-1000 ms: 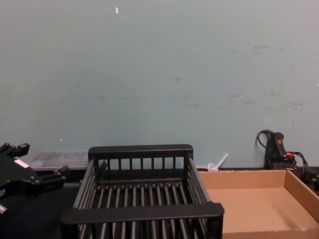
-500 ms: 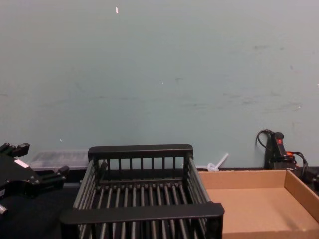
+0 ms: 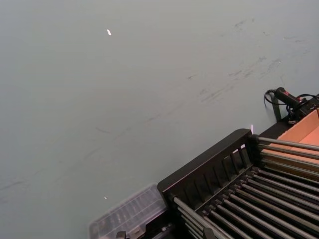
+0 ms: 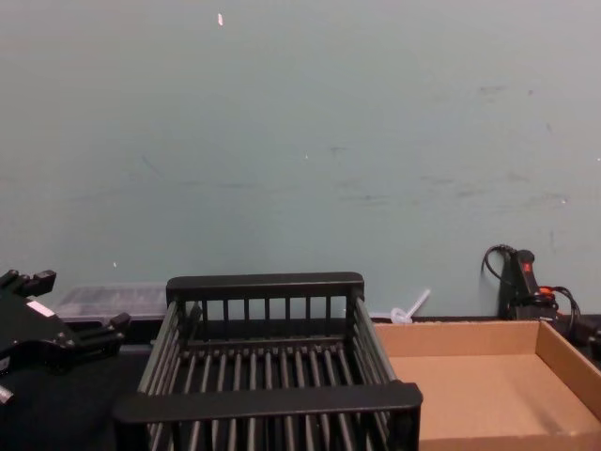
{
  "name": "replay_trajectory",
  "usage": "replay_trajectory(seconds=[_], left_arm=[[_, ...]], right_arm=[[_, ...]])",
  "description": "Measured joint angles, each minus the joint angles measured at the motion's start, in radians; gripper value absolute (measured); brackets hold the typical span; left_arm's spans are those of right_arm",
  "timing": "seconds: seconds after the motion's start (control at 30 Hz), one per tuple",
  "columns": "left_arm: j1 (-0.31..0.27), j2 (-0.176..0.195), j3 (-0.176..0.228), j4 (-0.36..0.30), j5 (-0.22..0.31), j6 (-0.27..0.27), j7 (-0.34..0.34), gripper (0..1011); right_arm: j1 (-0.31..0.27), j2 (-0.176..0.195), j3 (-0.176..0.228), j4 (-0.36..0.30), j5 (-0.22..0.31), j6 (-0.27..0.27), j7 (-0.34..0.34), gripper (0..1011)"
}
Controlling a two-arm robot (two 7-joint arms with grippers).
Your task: Pick up the white tape and place it into the black box , Pick up the silver tape and place it into the brown box.
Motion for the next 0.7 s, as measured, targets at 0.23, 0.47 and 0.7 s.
replay_trajectory(seconds=[0.23,0.47,0.7], left_arm=[[0.000,0.000,0.000,0.000,0.000,0.000,0.000,1002],[0.000,0.000,0.000,0.000,0.000,0.000,0.000,1001],[0.000,0.000,0.000,0.000,0.000,0.000,0.000,1001]], right_arm=[[-0.007,-0.010,0.021,-0.005,-0.002,0.008,0.020,1002],[-0.052,0.003,0.056,-0.062,0.019,0.023,0.045,1002],[-0.131,0.034,0.102,-0.161,0.061,0.052,0.078,1002]])
